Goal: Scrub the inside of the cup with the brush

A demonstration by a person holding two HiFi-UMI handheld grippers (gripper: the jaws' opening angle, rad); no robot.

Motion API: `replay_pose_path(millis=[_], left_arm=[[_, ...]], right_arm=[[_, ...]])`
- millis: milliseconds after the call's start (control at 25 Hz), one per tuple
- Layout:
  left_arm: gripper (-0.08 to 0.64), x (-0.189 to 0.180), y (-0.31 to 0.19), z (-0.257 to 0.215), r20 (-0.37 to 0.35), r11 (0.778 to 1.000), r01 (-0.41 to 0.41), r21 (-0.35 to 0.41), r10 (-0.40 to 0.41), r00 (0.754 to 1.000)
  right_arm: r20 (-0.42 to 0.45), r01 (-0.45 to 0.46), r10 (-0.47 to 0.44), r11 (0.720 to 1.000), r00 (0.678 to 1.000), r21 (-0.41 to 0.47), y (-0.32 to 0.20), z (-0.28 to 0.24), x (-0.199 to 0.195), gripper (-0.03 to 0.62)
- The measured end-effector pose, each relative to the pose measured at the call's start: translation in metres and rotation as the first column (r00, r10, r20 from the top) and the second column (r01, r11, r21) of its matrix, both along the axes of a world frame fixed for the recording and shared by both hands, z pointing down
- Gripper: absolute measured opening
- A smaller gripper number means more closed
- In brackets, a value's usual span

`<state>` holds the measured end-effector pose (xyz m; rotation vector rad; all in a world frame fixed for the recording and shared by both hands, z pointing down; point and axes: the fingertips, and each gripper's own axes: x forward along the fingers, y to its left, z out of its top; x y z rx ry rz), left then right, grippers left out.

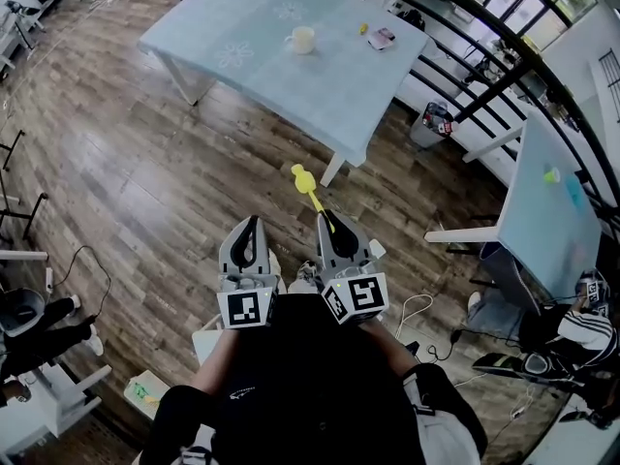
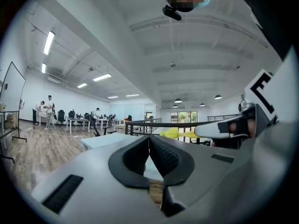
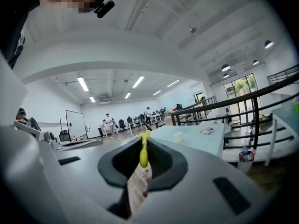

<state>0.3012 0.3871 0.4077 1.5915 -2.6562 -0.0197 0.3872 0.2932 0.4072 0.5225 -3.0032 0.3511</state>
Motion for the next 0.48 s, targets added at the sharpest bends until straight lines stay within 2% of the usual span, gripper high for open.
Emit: replay_pose_path(millis=[160,480], left_arm=[[0.014,-0.017,-0.005,0.005,-0.023,1.000,0.008,-0.012,-0.008,1.000],[0.014,-0.055,-0.045,-0.003,-0.009,0.998,-0.065,0.024,0.065,0.998]], right_arm=[[-0.007,0.001,-0.001,1.000,1.000,0.008,-0.005,0.001,-0.015,0.038],[-0.022,-0.055,0.056,0.998,0.998,0.017,-0.035,-0.005,-0.050,0.038]])
